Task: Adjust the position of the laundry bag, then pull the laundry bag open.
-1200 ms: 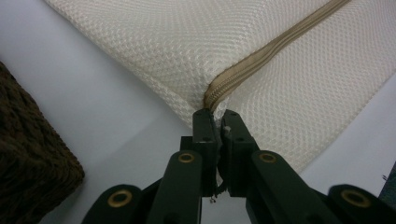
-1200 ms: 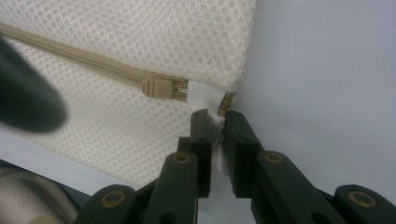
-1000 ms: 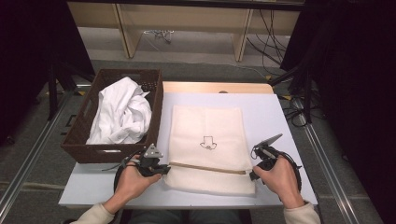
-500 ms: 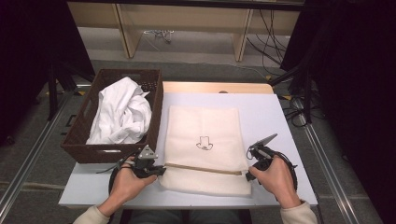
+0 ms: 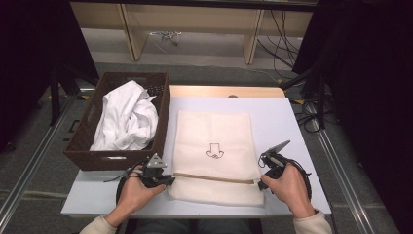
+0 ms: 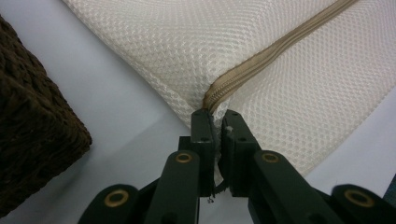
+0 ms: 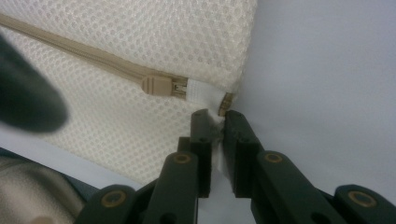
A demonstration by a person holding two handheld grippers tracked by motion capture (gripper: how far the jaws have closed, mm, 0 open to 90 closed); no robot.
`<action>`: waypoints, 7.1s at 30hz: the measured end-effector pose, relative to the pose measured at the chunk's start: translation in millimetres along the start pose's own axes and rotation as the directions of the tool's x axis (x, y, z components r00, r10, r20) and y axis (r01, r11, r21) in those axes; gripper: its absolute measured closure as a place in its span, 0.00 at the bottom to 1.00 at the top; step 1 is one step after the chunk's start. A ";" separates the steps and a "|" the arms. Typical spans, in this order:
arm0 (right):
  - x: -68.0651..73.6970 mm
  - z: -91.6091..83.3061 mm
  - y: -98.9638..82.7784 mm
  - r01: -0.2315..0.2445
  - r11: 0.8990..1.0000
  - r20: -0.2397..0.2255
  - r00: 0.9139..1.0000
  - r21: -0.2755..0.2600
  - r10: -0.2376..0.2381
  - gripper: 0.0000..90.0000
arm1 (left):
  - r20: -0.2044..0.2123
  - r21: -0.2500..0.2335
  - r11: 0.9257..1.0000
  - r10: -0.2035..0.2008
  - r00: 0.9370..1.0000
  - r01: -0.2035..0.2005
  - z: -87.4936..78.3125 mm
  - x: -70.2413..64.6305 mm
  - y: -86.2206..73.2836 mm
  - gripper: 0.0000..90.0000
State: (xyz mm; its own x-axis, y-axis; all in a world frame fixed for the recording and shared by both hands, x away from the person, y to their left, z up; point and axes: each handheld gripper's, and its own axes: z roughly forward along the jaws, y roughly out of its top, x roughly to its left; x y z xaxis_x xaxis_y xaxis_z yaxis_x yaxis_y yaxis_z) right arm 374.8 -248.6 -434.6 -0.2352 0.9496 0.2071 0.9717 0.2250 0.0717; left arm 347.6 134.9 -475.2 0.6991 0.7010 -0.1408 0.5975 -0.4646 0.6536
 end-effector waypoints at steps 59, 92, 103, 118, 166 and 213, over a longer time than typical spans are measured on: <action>-20.4 -13.4 4.8 -0.006 0.976 -0.011 1.000 -0.216 0.004 0.53 | -0.002 -0.180 0.984 -0.010 1.000 0.010 -25.2 -11.0 -12.7 0.29; -12.3 4.4 15.1 -0.062 0.997 -0.018 0.998 0.039 0.062 0.72 | 0.030 -0.181 0.983 -0.025 0.999 0.031 -22.3 -15.5 -10.8 0.33; -7.4 13.1 18.4 -0.071 0.996 0.001 0.997 0.049 0.071 0.79 | 0.024 -0.194 0.980 -0.027 0.999 0.031 -22.1 -16.4 -10.6 0.33; 2.5 18.6 26.2 -0.058 0.996 0.053 0.997 0.075 0.054 0.90 | 0.023 -0.193 0.981 -0.031 0.999 0.035 -21.0 -18.4 -10.9 0.33; 7.3 -22.5 24.1 -0.003 1.000 0.020 1.000 -0.031 0.004 0.94 | 0.077 -0.262 0.961 0.109 0.991 -0.085 -14.5 -32.6 0.8 0.33; 11.3 -29.1 23.5 0.003 0.999 0.019 1.000 -0.053 -0.002 0.94 | 0.222 -0.317 0.922 0.298 0.928 -0.221 24.5 -66.7 55.6 0.35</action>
State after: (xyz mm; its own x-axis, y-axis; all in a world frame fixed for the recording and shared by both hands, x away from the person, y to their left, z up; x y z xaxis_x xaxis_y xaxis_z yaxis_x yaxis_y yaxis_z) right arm 394.3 -239.0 -402.2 -0.2368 0.9532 0.1881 0.9684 0.2161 0.1242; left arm 343.8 49.0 -447.7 0.9144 0.3921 -0.1006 0.2722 -0.4116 0.8698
